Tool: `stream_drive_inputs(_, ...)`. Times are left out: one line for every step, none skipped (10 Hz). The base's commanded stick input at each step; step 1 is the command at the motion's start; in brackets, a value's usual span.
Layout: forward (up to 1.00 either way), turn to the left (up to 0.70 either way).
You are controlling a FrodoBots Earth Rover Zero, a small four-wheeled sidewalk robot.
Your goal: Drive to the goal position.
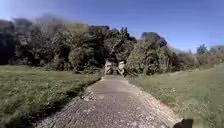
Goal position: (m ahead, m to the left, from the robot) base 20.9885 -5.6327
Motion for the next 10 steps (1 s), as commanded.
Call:
stream_drive_inputs(0.50,-0.18)
stream_drive_inputs(0.50,0.00)
stream_drive_inputs(0.50,0.00)
stream_drive_inputs(0.50,0.00)
stream_drive_inputs(0.50,0.00)
stream_drive_inputs(0.50,0.00)
stream_drive_inputs(0.50,0.00)
stream_drive_inputs(0.50,0.00)
stream_drive_inputs(0.50,0.00)
stream_drive_inputs(0.50,0.00)
